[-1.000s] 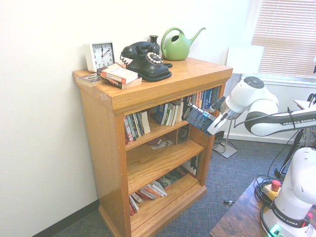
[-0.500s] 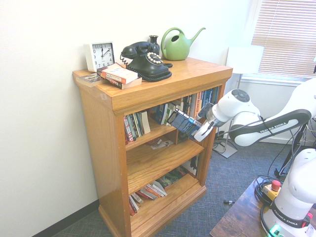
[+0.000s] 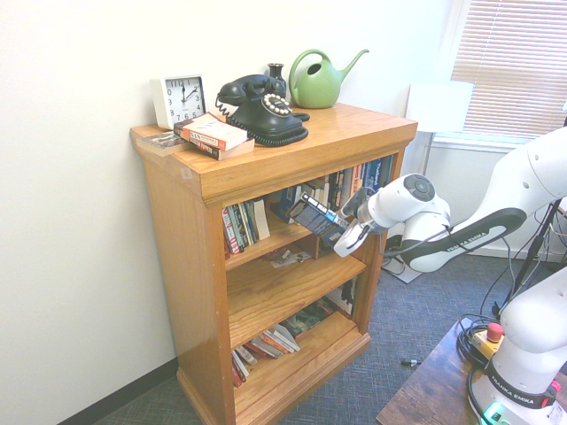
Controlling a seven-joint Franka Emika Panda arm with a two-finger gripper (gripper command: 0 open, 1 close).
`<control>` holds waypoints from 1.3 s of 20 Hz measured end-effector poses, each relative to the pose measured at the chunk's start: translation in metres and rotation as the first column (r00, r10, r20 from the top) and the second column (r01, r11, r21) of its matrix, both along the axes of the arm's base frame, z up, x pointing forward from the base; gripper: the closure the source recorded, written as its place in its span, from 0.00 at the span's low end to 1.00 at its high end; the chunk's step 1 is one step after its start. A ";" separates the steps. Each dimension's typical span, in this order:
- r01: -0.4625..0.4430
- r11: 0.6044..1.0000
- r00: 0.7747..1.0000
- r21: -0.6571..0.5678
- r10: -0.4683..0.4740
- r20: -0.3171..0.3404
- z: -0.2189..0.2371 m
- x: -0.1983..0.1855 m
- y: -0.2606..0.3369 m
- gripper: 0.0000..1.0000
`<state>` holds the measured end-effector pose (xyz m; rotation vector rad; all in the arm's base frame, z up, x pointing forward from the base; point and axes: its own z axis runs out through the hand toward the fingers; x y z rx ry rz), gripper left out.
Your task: Put the book on the shelf
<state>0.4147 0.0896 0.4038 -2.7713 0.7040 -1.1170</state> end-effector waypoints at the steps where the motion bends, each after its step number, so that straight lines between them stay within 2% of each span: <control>1: 0.002 1.000 1.000 0.001 -0.002 0.007 0.000 0.001 0.001 1.00; 7: 0.021 1.000 0.999 0.020 -0.022 0.025 0.001 0.017 0.004 1.00; 11: 0.021 0.998 1.000 0.060 -0.023 0.017 0.002 0.041 0.010 1.00; 15: 0.051 0.992 0.998 0.118 -0.048 -0.034 -0.004 0.067 0.012 1.00; 20: 0.070 0.986 0.994 0.150 -0.056 -0.096 -0.008 0.079 0.023 1.00; 26: 0.097 0.975 0.987 0.202 -0.068 -0.146 0.016 0.094 0.014 1.00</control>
